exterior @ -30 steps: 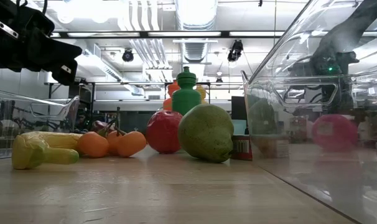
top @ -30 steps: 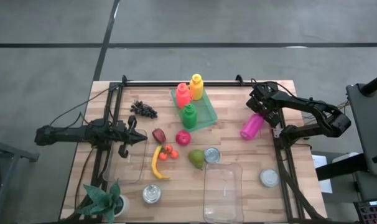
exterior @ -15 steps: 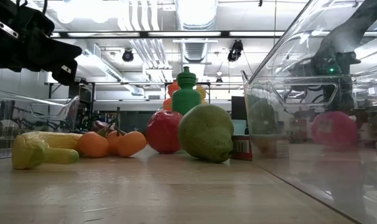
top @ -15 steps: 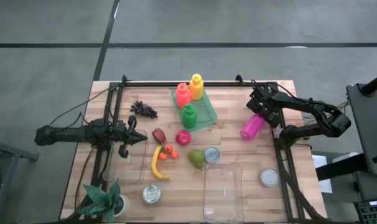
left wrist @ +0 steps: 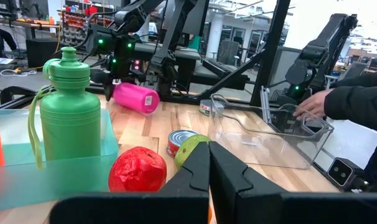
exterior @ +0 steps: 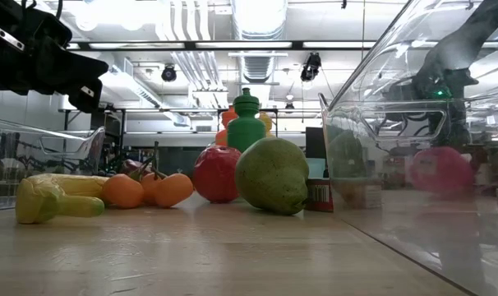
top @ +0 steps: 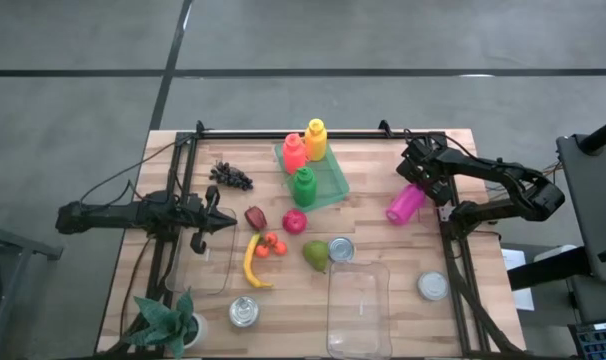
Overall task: Pick & Place Food Item
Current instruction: Put the pink water bottle into the green bin
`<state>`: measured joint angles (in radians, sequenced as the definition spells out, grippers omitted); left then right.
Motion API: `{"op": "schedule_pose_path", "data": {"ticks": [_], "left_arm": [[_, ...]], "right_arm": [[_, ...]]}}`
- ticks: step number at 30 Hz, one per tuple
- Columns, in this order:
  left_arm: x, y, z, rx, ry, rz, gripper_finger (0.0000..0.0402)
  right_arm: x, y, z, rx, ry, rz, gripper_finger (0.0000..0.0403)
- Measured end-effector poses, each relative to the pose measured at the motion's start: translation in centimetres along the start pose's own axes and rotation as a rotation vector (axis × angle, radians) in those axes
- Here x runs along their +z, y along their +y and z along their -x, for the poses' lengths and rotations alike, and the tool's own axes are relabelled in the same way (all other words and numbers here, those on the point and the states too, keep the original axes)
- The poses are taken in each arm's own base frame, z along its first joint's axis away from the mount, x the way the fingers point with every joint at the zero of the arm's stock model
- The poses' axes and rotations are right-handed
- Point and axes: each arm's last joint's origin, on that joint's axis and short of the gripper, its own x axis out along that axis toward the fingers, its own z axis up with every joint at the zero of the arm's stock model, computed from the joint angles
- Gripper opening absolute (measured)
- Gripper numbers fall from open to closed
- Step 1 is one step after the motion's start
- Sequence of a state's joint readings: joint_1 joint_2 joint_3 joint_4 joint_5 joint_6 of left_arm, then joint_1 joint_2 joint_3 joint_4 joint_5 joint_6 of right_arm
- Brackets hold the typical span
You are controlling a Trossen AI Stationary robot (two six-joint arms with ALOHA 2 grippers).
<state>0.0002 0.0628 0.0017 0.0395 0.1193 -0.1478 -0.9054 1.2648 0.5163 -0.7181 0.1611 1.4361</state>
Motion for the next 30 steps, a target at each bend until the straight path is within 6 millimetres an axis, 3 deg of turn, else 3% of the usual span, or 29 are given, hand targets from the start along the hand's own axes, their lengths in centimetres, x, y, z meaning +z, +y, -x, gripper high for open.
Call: {"op": "schedule_pose_path", "data": {"ticks": [5, 30], "left_arm": [[0.0, 0.0, 0.0, 0.0, 0.0, 0.0, 0.0001], [0.0, 0.0, 0.0, 0.0, 0.0, 0.0, 0.0001]], "right_arm": [[0.01, 0.01, -0.01, 0.001, -0.003, 0.0, 0.0258], [0.03, -0.03, -0.04, -0.004, -0.015, -0.003, 0.0262]]}}
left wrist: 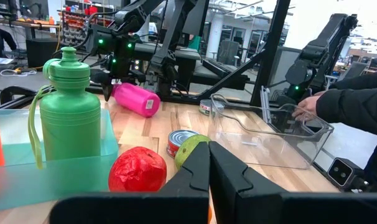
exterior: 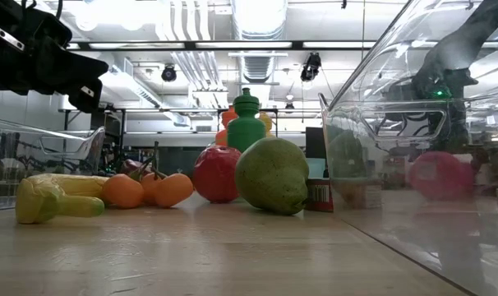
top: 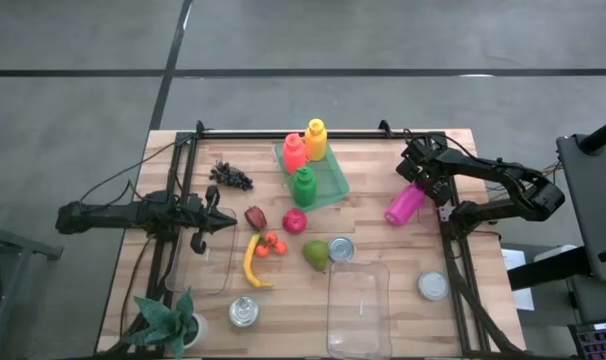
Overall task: Pick & Place Food Item
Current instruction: Put the pink water bottle into the green bin
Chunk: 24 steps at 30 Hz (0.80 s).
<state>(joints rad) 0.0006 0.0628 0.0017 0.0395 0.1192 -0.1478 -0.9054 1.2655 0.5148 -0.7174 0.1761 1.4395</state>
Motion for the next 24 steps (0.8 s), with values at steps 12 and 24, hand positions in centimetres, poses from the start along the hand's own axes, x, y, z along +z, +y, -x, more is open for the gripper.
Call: {"op": "schedule_pose_path", "data": {"ticks": [12, 24], "left_arm": [[0.01, 0.0, 0.0, 0.0, 0.0, 0.0, 0.0001], [0.01, 0.0, 0.0, 0.0, 0.0, 0.0, 0.0001]], "right_arm": [[0.0, -0.07, -0.02, -0.007, -0.002, 0.001, 0.0201], [0.01, -0.05, -0.03, -0.005, -0.005, 0.008, 0.023]]}}
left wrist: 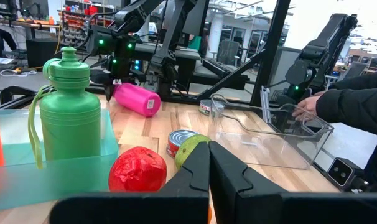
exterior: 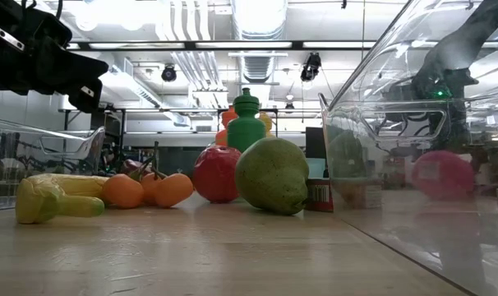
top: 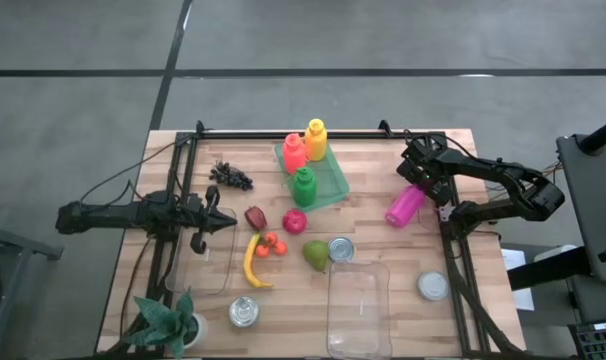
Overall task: Pick & Place Food Item
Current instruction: Put the pink water bottle into the green bin
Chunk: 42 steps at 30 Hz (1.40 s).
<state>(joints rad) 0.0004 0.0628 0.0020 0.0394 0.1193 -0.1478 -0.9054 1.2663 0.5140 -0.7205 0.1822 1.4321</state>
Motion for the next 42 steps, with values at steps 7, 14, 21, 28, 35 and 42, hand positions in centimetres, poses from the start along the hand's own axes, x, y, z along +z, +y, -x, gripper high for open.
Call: {"op": "schedule_pose_path", "data": {"ticks": [7, 14, 21, 28, 35, 42], "left_arm": [[-0.01, 0.0, 0.0, 0.0, 0.0, 0.0, 0.0001], [-0.01, 0.0, 0.0, 0.0, 0.0, 0.0, 0.0001], [0.0, 0.0, 0.0, 0.0, 0.0, 0.0, 0.0001], [0.0, 0.0, 0.0, 0.0, 0.0, 0.0, 0.0001], [-0.01, 0.0, 0.0, 0.0, 0.001, 0.0, 0.0001], [-0.01, 0.0, 0.0, 0.0, 0.0, 0.0, 0.0001]], "right_arm": [[0.0, -0.02, 0.0, -0.002, 0.0, 0.0, 0.0201], [0.0, -0.02, 0.0, -0.002, -0.002, 0.004, 0.0206], [0.06, -0.04, -0.02, -0.007, -0.022, 0.049, 0.0242], [0.04, -0.21, -0.14, -0.013, -0.029, 0.048, 0.0205], [0.03, -0.24, -0.18, -0.013, -0.033, 0.048, 0.0206], [0.06, -0.22, -0.2, -0.012, -0.043, 0.046, 0.0242]]}}
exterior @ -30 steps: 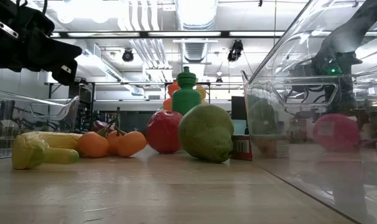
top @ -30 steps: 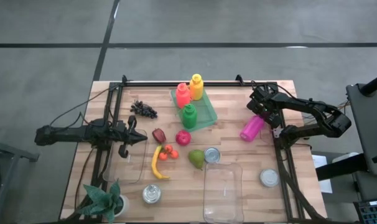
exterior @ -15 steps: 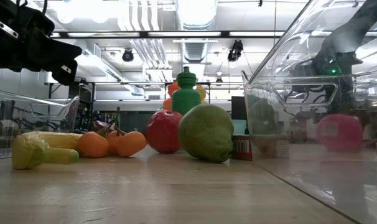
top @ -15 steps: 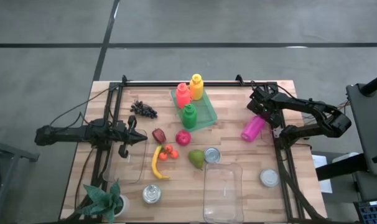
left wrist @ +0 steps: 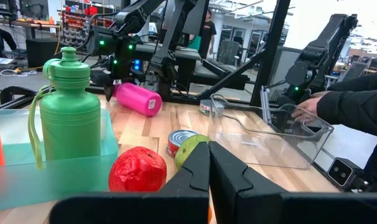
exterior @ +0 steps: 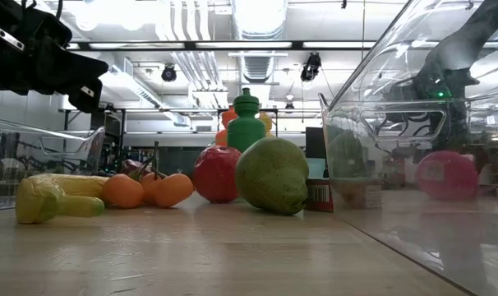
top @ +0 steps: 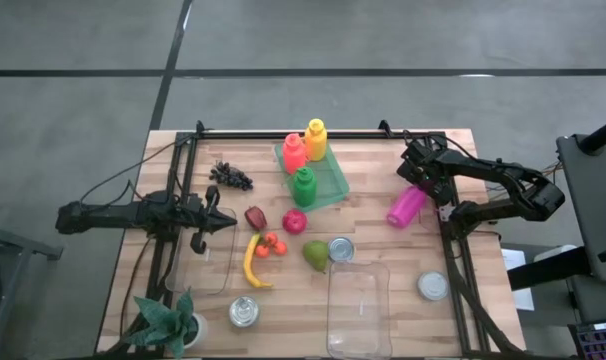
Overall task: Pick & Place Food Item
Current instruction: Put the pink water bottle into the green bin
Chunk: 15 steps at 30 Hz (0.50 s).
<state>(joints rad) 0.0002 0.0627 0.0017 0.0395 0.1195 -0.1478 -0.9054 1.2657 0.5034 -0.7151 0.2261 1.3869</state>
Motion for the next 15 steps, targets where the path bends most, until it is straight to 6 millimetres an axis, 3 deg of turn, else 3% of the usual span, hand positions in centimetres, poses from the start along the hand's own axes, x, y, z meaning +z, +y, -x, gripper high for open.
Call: {"op": "schedule_pose_path", "data": {"ticks": [7, 12, 15], "left_arm": [[0.01, 0.0, 0.0, 0.0, 0.0, 0.0, 0.0001], [0.01, 0.0, 0.0, 0.0, 0.0, 0.0, 0.0001], [0.0, 0.0, 0.0, 0.0, 0.0, 0.0, 0.0001]], "right_arm": [[-0.01, -0.04, 0.0, -0.003, -0.001, 0.003, 0.02], [-0.19, 0.01, 0.03, -0.003, -0.014, 0.018, 0.02], [-0.23, 0.01, 0.03, -0.003, -0.023, 0.029, 0.022]]}}
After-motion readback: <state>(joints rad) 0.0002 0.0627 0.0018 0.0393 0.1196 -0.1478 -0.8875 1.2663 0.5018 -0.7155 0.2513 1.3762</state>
